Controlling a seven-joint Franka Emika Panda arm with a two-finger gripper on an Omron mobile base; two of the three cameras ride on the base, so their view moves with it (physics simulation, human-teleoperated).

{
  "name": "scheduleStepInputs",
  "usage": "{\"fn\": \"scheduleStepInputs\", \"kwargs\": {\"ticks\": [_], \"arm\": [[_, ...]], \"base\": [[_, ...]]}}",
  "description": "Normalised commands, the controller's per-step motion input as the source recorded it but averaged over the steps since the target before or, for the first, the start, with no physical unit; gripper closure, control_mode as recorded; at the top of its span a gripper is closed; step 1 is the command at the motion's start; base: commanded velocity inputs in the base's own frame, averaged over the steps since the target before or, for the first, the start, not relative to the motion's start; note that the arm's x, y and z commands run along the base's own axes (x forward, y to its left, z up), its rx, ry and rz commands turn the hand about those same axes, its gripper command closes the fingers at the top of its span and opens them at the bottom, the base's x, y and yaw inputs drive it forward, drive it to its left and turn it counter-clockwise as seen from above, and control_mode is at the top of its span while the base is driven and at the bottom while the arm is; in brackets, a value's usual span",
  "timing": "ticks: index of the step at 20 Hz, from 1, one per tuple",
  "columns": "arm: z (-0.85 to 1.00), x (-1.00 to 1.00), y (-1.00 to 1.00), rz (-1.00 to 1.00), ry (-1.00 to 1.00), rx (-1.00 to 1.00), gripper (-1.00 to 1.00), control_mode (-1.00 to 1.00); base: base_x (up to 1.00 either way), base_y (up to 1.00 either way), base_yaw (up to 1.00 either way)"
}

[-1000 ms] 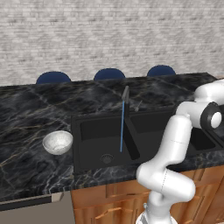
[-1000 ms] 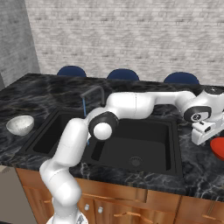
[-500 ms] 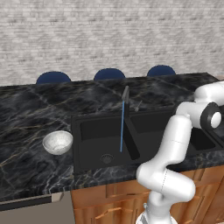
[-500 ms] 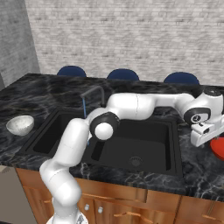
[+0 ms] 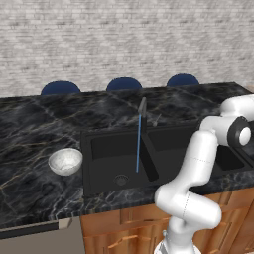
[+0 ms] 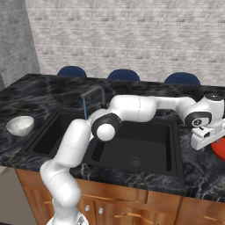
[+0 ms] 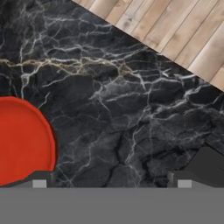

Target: Rinse each bowl for a few seconds and place them down in the sink or on the counter.

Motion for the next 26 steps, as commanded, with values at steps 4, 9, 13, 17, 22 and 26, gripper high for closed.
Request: {"fn": "scheduleStepInputs", "kwargs": {"ticks": [4,9,13,17,22,26], "arm": [[-0.13,0.0,-0.03,0.0,0.0,0.02,-1.0,-1.0],[-0.13,0.0,-0.01,0.0,0.0,0.01,-1.0,-1.0],[-0.19,0.05,0.0,0.0,0.0,0.0,-1.0,-1.0],[-0.21,0.11,0.0,0.0,0.0,0.0,-1.0,-1.0],[-0.21,0.13,-0.01,0.0,0.0,0.0,-1.0,-1.0],[-0.11,0.23,-0.12,0.0,-0.01,0.0,-1.0,-1.0]], "base": [[0.0,0.0,0.0],[0.0,0.0,0.0],[0.0,0.0,0.0],[0.0,0.0,0.0],[0.0,0.0,0.0],[0.0,0.0,0.0]]}}
